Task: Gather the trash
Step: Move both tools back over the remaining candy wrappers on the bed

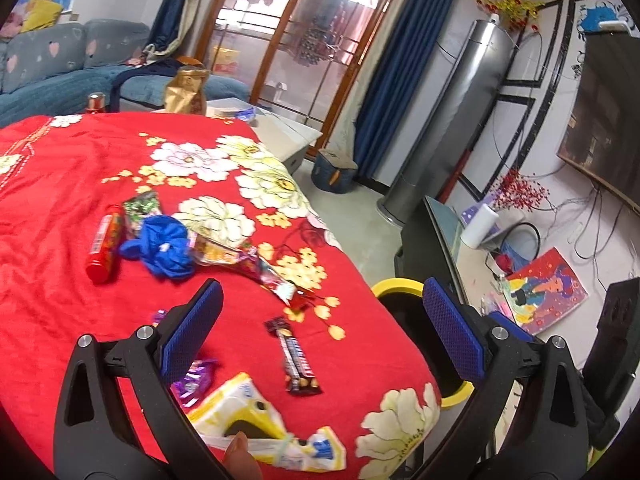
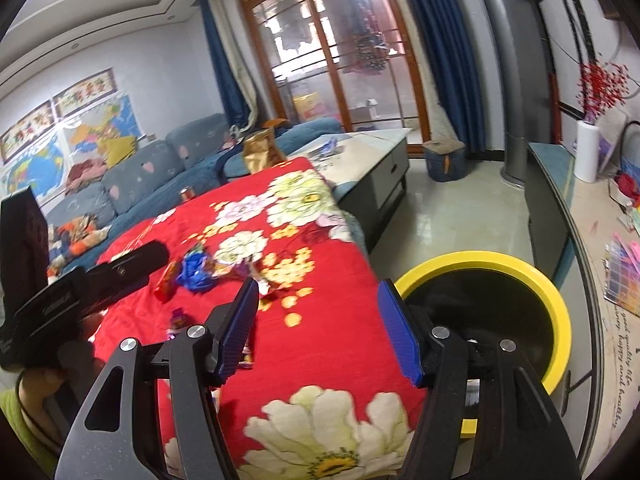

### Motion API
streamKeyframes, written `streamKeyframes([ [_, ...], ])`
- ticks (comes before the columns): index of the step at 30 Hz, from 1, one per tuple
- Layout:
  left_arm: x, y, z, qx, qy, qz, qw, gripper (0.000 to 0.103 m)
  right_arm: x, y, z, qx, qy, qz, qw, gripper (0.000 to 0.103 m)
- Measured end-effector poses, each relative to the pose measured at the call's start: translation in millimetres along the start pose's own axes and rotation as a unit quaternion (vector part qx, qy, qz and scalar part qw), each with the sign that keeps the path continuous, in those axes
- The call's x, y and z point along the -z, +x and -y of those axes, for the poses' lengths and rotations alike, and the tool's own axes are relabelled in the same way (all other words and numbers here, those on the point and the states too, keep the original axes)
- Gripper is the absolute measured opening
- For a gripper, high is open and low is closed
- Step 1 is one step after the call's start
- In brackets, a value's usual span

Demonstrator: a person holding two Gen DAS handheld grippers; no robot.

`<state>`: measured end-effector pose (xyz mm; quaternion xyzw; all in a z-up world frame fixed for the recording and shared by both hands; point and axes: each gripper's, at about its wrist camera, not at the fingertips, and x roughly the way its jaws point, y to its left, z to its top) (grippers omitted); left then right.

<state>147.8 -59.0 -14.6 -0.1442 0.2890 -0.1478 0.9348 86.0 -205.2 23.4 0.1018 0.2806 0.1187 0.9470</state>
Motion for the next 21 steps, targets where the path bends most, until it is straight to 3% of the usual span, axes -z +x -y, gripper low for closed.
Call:
streamKeyframes([
  [21, -6, -25, -70, -0.051, -0.052, 0.024, 0.9971, 0.092, 27, 16, -77, -0.078, -0.074, -0.059, 0.992, 0.059],
])
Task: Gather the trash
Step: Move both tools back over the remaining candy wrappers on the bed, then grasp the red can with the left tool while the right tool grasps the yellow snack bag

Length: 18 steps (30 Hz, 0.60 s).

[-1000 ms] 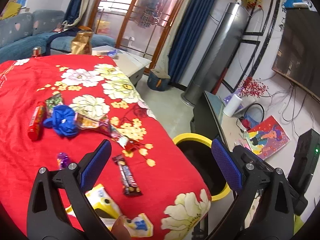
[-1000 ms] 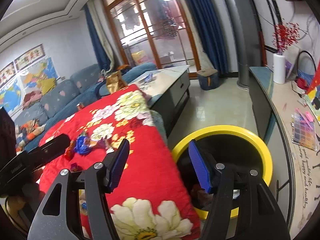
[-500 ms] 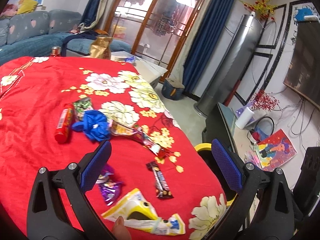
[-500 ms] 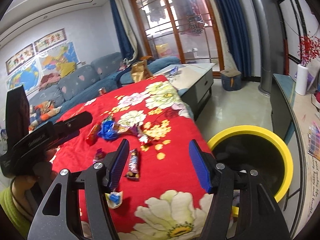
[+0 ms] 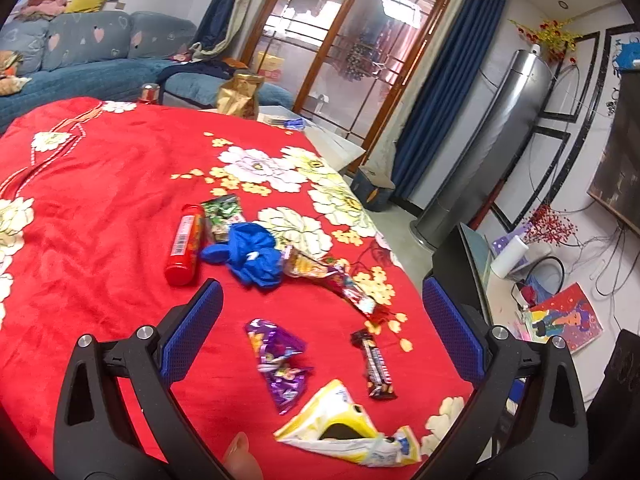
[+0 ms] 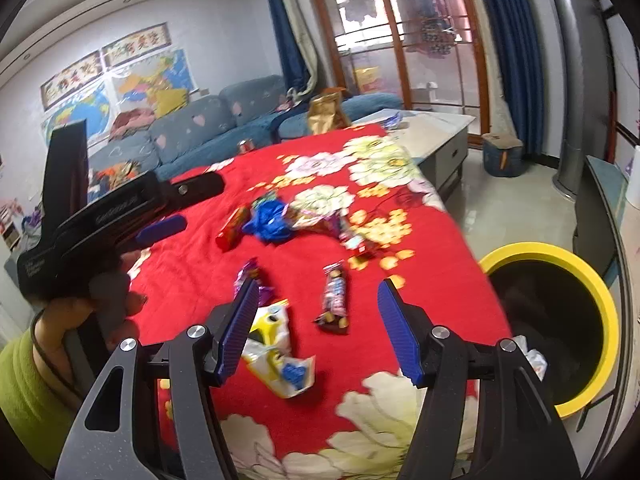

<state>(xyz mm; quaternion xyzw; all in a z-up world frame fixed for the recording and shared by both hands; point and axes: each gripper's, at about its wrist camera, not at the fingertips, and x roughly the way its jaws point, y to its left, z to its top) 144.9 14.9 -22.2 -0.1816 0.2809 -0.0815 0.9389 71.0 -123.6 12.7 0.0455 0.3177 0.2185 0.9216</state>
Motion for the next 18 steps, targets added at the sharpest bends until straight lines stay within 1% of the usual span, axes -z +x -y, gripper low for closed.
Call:
streamKeyframes([
  [7, 0, -2, -25, -0.022, -0.022, 0.001, 0.9995, 0.092, 12, 15, -23, -0.023, -0.029, -0.032, 0.999, 0.059],
  [11, 1, 2, -43, -0.035, -0.039, -0.007, 0.9986, 0.092, 19, 27, -32, -0.024, -0.047, -0.056, 0.997, 0.06],
  [18, 0, 14, -74, -0.065, -0.062, -0.022, 0.9957, 0.092, 26, 43, -38, -0.024, -0.074, -0.076, 0.994, 0.06],
])
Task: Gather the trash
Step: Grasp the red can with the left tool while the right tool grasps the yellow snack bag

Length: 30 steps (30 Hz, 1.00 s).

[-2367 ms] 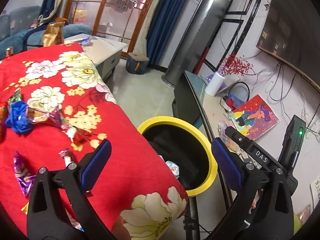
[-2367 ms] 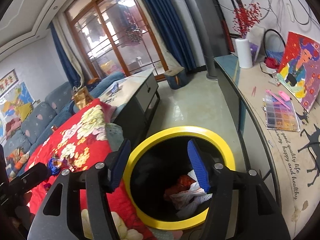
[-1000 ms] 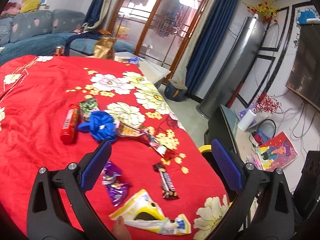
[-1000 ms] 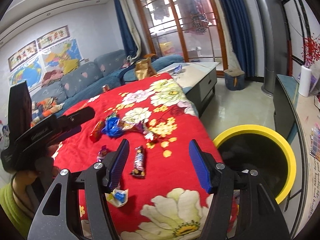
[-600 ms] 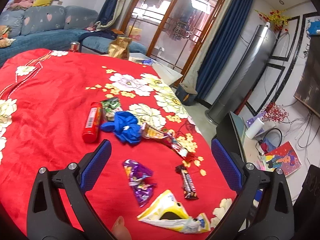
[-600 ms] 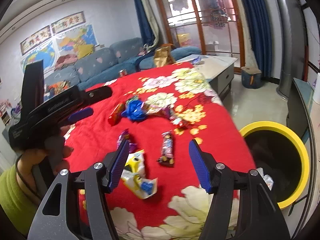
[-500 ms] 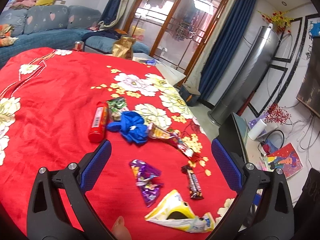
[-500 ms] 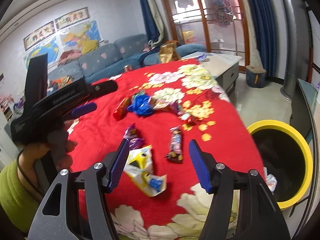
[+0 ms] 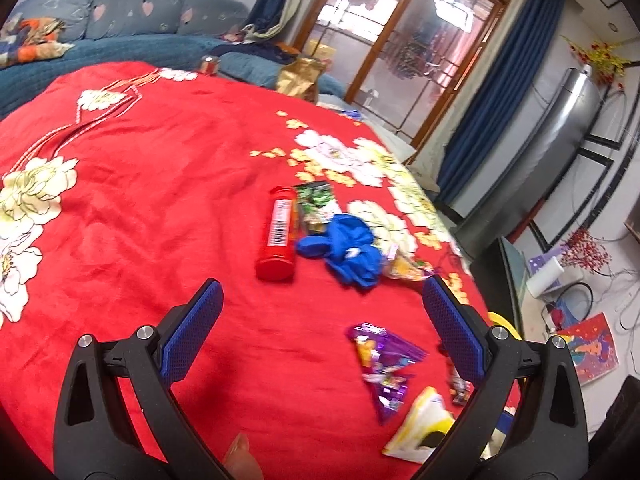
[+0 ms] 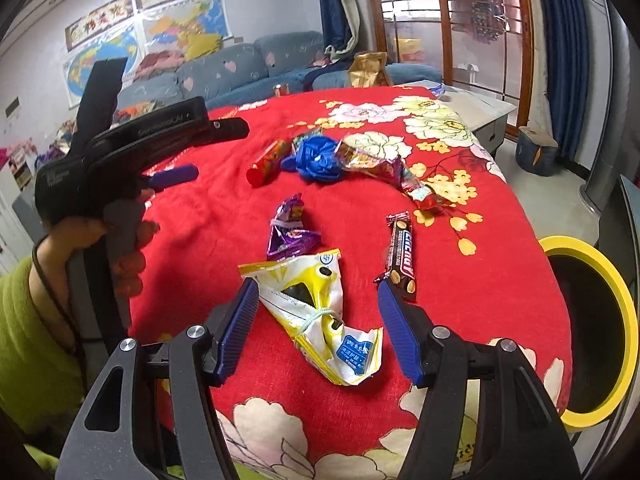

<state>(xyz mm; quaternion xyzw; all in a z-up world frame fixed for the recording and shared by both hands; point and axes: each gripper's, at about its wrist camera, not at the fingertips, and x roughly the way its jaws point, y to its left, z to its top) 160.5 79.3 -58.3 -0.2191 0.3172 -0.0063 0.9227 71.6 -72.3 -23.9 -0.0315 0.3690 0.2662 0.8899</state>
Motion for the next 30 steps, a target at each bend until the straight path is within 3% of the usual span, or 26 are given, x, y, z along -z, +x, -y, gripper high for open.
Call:
streamKeyframes([
  [6, -7, 20, -17, -0.011, -0.02, -0.023, 0.9995, 0.076, 4, 16, -4, 0.001, -0.022, -0.019, 1.0, 0.06],
  [16, -18, 57, -36, 0.008, -0.058, -0.063, 0.9963, 0.05, 9, 35, -4, -0.009, -0.028, -0.045, 0.999, 0.06],
  [21, -17, 71, -43, 0.009, -0.071, -0.079, 0.9943, 0.046, 12, 40, -7, -0.013, -0.032, -0.052, 0.998, 0.059],
  [26, -16, 75, -42, 0.008, -0.064, -0.084, 0.9944, 0.045, 14, 42, -7, -0.009, -0.023, -0.051, 0.998, 0.044],
  [30, -15, 77, -41, 0.004, -0.057, -0.082, 0.995, 0.044, 16, 41, -9, -0.006, -0.026, -0.05, 0.998, 0.041],
])
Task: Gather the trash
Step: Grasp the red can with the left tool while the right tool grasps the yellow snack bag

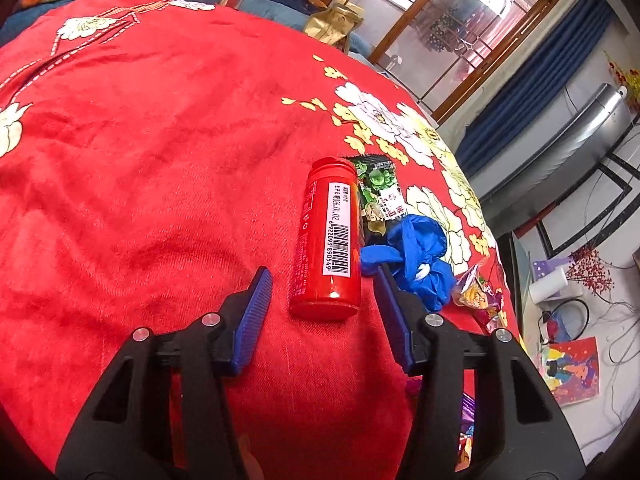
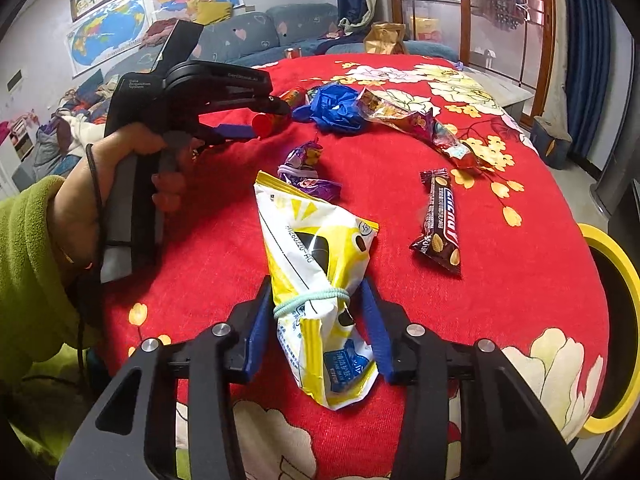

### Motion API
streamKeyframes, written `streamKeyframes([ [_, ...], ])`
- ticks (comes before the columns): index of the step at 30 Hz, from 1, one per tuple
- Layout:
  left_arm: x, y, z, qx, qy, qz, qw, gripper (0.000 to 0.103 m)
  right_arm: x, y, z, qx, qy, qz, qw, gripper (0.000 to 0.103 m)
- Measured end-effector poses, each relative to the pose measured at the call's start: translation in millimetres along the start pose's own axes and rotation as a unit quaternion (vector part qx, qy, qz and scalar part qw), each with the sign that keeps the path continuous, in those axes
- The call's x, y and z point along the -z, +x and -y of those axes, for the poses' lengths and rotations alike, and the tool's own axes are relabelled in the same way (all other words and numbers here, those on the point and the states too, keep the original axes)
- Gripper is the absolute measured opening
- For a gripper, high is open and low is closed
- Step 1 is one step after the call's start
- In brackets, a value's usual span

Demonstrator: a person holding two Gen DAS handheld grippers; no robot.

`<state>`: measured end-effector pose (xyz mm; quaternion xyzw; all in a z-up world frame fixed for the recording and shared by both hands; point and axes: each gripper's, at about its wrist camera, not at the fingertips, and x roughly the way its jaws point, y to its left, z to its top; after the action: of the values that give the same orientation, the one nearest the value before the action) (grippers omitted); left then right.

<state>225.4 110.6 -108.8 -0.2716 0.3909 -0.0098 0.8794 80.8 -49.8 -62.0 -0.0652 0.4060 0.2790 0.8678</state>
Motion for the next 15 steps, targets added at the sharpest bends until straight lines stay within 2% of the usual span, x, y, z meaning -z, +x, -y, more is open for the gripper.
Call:
streamKeyframes([
  [2, 1, 0, 0, -0.007, 0.004, 0.001, 1.0, 0.035, 0, -1, -1, 0.0, 0.0, 0.0, 1.0, 0.04],
  [5, 1, 0, -4, -0.002, -0.002, 0.001, 1.0, 0.028, 0, -2, -2, -0.003, 0.003, 0.002, 1.0, 0.038],
  [15, 13, -20, -5, 0.005, 0.005, 0.011, 0.9999, 0.027, 0, -10, -10, -0.019, 0.004, 0.006, 1.0, 0.032],
])
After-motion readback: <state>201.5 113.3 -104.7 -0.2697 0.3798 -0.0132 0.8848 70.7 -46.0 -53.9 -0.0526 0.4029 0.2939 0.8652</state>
